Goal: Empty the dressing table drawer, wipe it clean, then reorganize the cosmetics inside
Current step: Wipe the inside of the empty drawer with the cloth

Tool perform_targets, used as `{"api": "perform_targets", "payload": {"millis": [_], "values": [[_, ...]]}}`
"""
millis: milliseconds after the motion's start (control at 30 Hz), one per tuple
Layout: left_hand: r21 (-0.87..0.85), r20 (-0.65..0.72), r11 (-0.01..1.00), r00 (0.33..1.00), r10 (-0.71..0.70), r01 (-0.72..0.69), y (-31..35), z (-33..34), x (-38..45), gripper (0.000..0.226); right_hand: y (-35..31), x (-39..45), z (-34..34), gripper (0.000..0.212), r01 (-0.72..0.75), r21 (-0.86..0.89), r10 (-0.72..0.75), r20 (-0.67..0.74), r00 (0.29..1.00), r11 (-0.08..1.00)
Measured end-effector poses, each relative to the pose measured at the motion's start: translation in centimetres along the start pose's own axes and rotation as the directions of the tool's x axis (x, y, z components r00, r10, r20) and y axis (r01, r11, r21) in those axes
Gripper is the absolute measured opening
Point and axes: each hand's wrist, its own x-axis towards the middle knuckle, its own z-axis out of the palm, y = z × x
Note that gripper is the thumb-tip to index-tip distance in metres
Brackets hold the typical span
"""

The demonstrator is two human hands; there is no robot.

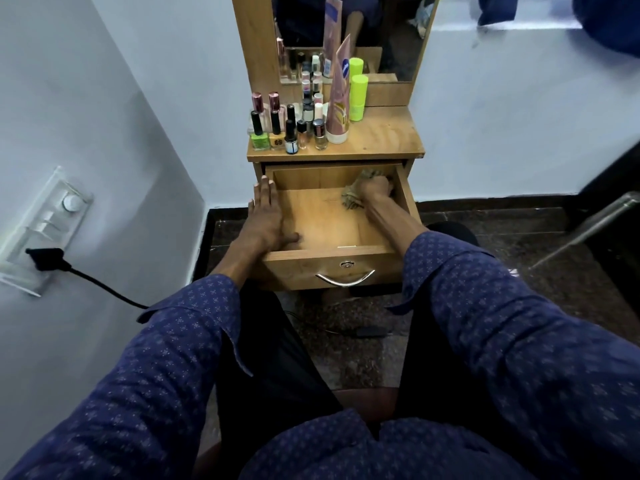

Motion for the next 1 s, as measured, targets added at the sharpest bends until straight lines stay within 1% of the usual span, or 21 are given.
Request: {"api": "perform_targets", "payload": {"millis": [67,100,167,233,300,333,400,467,500,567,600,633,667,700,733,767,833,900,933,1000], "values": [[-0.003,-0.001,1.000,1.000,0.002,-0.002,0.0,-0.1,0.1,0.140,0.2,2.2,0.0,0.031,-0.049,0.075,0.048,0.016,0.999,0.996],[-0.009,-0.002,1.000,1.000,0.003,-0.003,0.1,0.0,0.0,0.141,-0.6,1.3,-0.5,0.031,-0.044,0.089,0.043,0.008,0.999,0.995],[-0.008,-0.008,1.000,1.000,-0.003,0.003,0.1,0.0,-0.1,0.142,-2.4,-0.3,-1.0,0.030,0.030,0.048,-0.026,-0.076,0.997,0.998],[-0.013,-0.007,1.000,1.000,-0.002,0.002,0.0,0.0,0.0,0.142,-2.7,-1.0,-0.9,0.030,0.096,0.011,-0.094,-0.110,0.989,0.995],[-0.006,-0.006,1.000,1.000,-0.006,0.006,0.1,0.0,0.0,0.142,-1.5,-0.4,-0.3,0.038,0.085,0.007,-0.084,-0.088,0.993,0.996],[-0.001,-0.002,1.000,1.000,-0.007,0.007,0.1,0.0,0.0,0.142,-0.7,-0.3,-0.1,0.039,0.036,0.044,-0.034,-0.052,0.998,0.998],[-0.004,-0.002,1.000,1.000,-0.009,0.009,0.1,0.0,0.0,0.142,0.1,-1.1,-0.6,0.028,-0.054,0.114,0.051,0.027,0.998,0.992],[-0.003,-0.008,1.000,1.000,-0.010,0.010,0.1,0.0,-0.1,0.142,-0.1,-1.4,-1.1,0.027,-0.100,0.158,0.090,0.072,0.993,0.982],[-0.007,-0.003,1.000,1.000,-0.006,0.006,0.0,0.0,-0.1,0.142,0.0,-1.1,-1.5,0.027,-0.111,0.176,0.095,0.097,0.991,0.978],[-0.002,-0.005,1.000,1.000,0.003,-0.003,-0.1,0.1,-0.2,0.143,-0.4,-1.0,-1.7,0.026,-0.074,0.194,0.058,0.089,0.994,0.978],[0.001,-0.006,1.000,1.000,0.006,-0.006,-0.1,0.2,-0.2,0.144,-0.6,-1.1,-1.6,0.029,-0.019,0.168,0.010,0.050,0.999,0.986],[-0.001,-0.002,1.000,1.000,0.010,-0.010,-0.1,0.1,-0.2,0.144,-0.5,-1.1,-1.4,0.039,0.056,0.101,-0.055,-0.013,0.998,0.993],[-0.004,-0.001,1.000,1.000,0.013,-0.013,-0.1,0.1,-0.2,0.144,-0.2,-1.1,-1.2,0.053,0.142,-0.008,-0.143,-0.064,0.988,0.990],[-0.002,-0.005,1.000,1.000,0.013,-0.013,-0.2,0.1,-0.2,0.144,0.2,-1.2,-1.1,0.066,0.209,-0.109,-0.218,-0.076,0.973,0.972],[0.003,-0.009,1.000,1.000,0.013,-0.013,-0.1,0.1,-0.2,0.144,0.6,-1.4,-1.2,0.076,0.245,-0.197,-0.261,-0.059,0.963,0.949],[0.007,-0.010,1.000,1.000,0.013,-0.013,-0.1,0.1,-0.3,0.144,1.2,-1.3,-1.5,0.080,0.248,-0.292,-0.270,-0.035,0.962,0.924],[0.011,-0.009,1.000,1.000,0.010,-0.010,0.0,0.2,-0.4,0.142,1.8,-1.4,-2.3,0.083,0.226,-0.456,-0.251,0.005,0.968,0.861],[0.007,-0.001,1.000,1.000,0.010,-0.010,0.0,0.2,-0.4,0.142,2.0,-1.7,-2.4,0.082,0.237,-0.557,-0.264,0.032,0.964,0.796],[0.005,-0.003,1.000,1.000,0.010,-0.010,0.0,0.2,-0.3,0.142,2.0,-1.9,-1.9,0.080,0.266,-0.590,-0.289,0.057,0.956,0.762],[0.006,0.000,1.000,1.000,0.006,-0.006,0.1,0.2,-0.2,0.142,1.7,-2.2,-0.3,0.074,0.367,-0.640,-0.347,0.163,0.923,0.675]]}}
